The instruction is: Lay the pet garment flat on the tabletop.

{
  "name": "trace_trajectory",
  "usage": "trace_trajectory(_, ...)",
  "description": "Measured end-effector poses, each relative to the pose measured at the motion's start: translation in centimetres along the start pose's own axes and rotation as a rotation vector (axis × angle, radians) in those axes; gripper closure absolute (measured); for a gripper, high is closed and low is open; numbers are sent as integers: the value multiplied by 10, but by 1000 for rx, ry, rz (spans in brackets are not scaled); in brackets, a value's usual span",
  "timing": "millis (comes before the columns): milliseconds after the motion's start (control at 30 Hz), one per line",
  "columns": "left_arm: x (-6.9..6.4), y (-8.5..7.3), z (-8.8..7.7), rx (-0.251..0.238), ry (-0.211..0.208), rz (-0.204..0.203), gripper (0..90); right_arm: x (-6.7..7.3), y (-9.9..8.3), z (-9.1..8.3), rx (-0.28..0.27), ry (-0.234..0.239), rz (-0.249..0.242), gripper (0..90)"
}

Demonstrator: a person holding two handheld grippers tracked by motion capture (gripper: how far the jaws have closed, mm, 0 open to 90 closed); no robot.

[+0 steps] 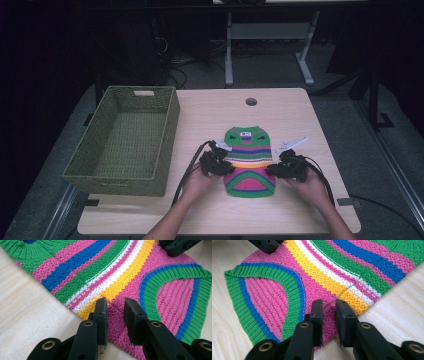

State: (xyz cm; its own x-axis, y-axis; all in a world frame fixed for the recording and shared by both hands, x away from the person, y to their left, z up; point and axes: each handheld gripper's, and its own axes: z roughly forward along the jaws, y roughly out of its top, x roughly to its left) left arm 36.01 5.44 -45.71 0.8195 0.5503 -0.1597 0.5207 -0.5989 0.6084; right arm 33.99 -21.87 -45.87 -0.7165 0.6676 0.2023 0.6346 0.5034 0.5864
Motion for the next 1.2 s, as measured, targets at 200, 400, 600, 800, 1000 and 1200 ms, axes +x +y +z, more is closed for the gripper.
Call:
trace_trajectory(200,8,5,3,3,6,-17,715,-8,2,3,-30,10,27,742)
trace_trajectory(400,11,7,4,-1,1,-29,707,-14,1,3,-45,22,57,731)
trace_trajectory(600,7,8,1,0,14,-23,613,-12,1,1,-49,19,62,649)
trace_trajectory(800,6,3,-7,-36,-10,-37,560,-15,-2,-10,-93,26,67,595)
trace_trajectory(1000,9,-3,-13,-51,-18,-45,516,-20,-5,-16,-97,23,92,548)
trace_trajectory(1200,9,-6,-19,-60,-20,-54,483,-21,-8,-21,-93,28,96,502)
